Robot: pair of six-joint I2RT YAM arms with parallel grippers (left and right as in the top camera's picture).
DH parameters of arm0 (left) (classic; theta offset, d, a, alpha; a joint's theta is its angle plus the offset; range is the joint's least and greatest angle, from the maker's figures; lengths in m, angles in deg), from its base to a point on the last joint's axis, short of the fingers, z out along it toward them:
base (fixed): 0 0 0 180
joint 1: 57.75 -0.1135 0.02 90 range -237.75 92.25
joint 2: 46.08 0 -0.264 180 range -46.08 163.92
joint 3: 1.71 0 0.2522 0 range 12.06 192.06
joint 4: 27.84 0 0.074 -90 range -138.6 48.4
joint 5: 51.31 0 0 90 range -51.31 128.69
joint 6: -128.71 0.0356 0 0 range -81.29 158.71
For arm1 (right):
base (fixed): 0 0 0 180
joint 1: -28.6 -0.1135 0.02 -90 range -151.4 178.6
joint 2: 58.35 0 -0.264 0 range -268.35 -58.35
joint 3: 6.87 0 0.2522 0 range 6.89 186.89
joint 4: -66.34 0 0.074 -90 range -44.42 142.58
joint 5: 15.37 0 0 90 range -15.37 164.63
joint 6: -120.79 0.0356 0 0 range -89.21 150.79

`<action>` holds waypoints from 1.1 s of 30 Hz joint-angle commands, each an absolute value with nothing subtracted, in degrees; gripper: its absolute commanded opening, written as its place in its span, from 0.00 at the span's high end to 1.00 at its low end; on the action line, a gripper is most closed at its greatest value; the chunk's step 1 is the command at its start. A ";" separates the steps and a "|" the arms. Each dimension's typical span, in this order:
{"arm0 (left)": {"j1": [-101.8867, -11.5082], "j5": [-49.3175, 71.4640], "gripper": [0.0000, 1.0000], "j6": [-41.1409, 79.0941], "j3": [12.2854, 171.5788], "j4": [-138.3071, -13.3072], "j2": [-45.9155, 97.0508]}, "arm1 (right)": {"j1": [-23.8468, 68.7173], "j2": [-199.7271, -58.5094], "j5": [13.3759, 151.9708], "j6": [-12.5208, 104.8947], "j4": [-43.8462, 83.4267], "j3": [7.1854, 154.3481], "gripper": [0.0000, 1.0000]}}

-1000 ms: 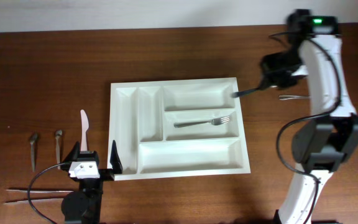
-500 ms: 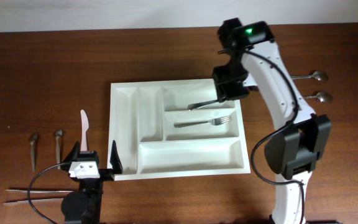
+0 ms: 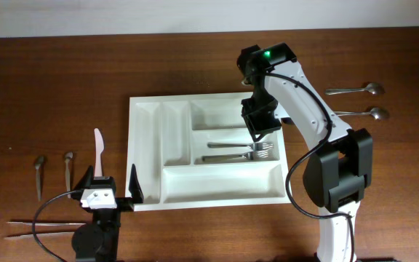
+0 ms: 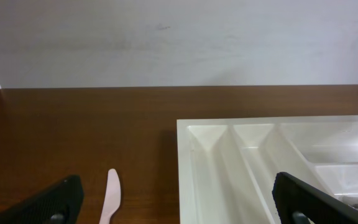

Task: Pack container
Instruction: 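Carry the fork into the middle compartment beside the first fork and release, then move the right gripper back to the spoons and grasp a metal spoon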

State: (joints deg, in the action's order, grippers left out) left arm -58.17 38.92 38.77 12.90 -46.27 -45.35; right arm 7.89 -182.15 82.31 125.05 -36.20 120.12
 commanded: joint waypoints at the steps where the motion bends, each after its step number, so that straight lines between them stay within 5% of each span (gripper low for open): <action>1: -58.35 38.50 0.01 39.64 12.59 -46.33 -45.74 | 9.27 -181.50 78.64 117.72 -32.26 120.36 0.58; 4: -58.35 38.50 0.01 39.64 12.59 -46.33 -45.74 | 13.07 -181.50 78.99 107.95 -27.91 121.15 0.09; 5: -58.35 38.48 0.01 39.64 12.57 -46.33 -45.74 | 14.45 -181.50 79.10 105.44 -27.08 121.50 0.01; 18: -58.35 38.50 0.01 39.64 12.59 -46.33 -45.74 | 41.81 -181.83 78.40 71.91 -20.46 122.55 0.01; 33: -58.35 38.50 0.01 39.64 12.59 -46.33 -45.74 | 51.60 -189.91 74.95 67.10 -20.81 122.52 0.01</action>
State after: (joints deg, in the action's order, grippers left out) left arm -58.17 38.94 38.77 12.90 -46.27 -45.35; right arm 51.28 -189.87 77.37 67.58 -22.49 122.07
